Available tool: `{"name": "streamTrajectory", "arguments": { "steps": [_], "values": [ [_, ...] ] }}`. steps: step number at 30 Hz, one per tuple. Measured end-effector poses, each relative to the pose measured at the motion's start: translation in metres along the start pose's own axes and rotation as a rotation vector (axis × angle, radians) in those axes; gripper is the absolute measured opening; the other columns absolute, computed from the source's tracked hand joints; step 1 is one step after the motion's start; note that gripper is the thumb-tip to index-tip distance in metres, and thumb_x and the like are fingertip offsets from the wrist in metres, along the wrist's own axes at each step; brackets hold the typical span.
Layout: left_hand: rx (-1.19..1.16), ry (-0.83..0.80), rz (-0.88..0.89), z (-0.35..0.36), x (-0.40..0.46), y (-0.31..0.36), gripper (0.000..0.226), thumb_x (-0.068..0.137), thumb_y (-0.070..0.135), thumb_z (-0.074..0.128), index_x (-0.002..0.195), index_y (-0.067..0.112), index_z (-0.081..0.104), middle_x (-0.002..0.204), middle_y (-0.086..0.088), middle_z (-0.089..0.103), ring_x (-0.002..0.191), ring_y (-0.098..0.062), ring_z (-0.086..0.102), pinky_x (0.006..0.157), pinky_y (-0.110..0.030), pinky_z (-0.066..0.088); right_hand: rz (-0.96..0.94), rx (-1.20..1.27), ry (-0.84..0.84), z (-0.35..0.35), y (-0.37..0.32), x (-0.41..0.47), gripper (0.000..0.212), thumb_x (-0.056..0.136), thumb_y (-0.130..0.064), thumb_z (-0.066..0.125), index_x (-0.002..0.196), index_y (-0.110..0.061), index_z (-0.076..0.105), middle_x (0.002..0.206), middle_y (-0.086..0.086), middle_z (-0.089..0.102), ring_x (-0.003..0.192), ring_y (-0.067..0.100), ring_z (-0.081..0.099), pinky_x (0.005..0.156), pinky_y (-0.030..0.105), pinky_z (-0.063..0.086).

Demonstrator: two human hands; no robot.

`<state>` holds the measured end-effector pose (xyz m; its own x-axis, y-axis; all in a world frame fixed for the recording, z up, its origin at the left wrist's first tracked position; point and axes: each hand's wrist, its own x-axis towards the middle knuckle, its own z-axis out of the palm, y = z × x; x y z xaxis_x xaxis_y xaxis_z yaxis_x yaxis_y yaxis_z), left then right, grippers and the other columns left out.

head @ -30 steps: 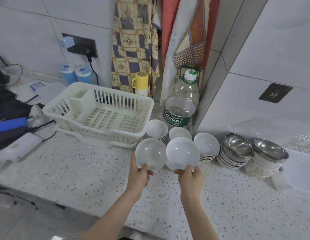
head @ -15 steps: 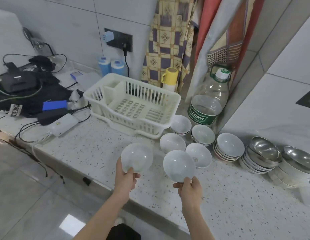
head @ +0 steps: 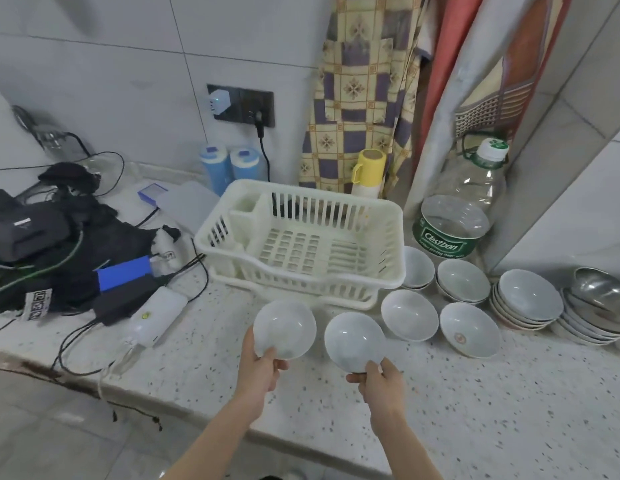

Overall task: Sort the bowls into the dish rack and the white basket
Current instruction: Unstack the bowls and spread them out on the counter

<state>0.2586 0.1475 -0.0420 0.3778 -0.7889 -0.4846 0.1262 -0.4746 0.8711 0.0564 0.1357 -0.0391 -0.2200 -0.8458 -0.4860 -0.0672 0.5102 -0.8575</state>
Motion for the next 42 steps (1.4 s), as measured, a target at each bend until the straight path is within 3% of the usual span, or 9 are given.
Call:
{"name": "streamTrajectory", "arguments": {
  "steps": [5,12,18,23,42],
  "values": [
    [-0.019,-0.079,-0.021,-0.011,0.024,0.004,0.055,0.098,0.006,0.045,0.132,0.049,0.04,0.108,-0.009,0.066,0.061,-0.015,0.063,0.04,-0.024,0.029,0.002,0.008,0.067,0.019,0.0,0.01,0.04,0.099,-0.012,0.042,0.138,-0.018,0.05,0.061,0.011,0.072,0.046,0.008,0.053,0.053,0.029,0.041],
    [-0.034,-0.149,-0.046,-0.009,0.042,0.007,0.057,0.096,0.006,0.047,0.128,0.052,0.04,0.081,-0.006,0.071,0.055,-0.012,0.061,0.044,-0.025,0.028,0.043,0.048,0.102,0.025,0.002,0.018,0.039,0.098,-0.009,0.042,0.135,-0.013,0.053,0.061,0.013,0.072,0.045,0.011,0.047,0.048,0.025,0.039],
    [-0.035,-0.184,-0.078,-0.01,0.051,0.006,0.059,0.098,0.008,0.048,0.141,0.047,0.035,0.091,-0.015,0.07,0.053,-0.01,0.06,0.041,-0.024,0.028,0.066,0.05,0.112,0.028,0.004,0.022,0.04,0.096,-0.009,0.043,0.135,-0.011,0.052,0.062,0.013,0.072,0.046,0.013,0.043,0.045,0.023,0.038],
    [-0.051,-0.208,-0.095,-0.01,0.055,0.004,0.058,0.1,0.017,0.051,0.145,0.049,0.032,0.069,-0.013,0.068,0.039,-0.007,0.044,0.039,-0.022,0.027,0.079,0.05,0.104,0.03,0.004,0.026,0.039,0.096,-0.009,0.044,0.134,-0.012,0.052,0.063,0.012,0.073,0.037,0.007,0.041,0.038,0.017,0.036],
    [-0.057,-0.218,-0.152,-0.011,0.052,0.001,0.055,0.1,0.021,0.054,0.142,0.047,0.027,0.069,-0.009,0.073,0.038,-0.009,0.037,0.036,-0.02,0.028,0.101,0.048,0.089,0.034,0.005,0.03,0.034,0.099,-0.016,0.042,0.131,-0.012,0.053,0.06,0.007,0.071,0.035,0.01,0.044,0.036,0.018,0.035]
  ]
}}
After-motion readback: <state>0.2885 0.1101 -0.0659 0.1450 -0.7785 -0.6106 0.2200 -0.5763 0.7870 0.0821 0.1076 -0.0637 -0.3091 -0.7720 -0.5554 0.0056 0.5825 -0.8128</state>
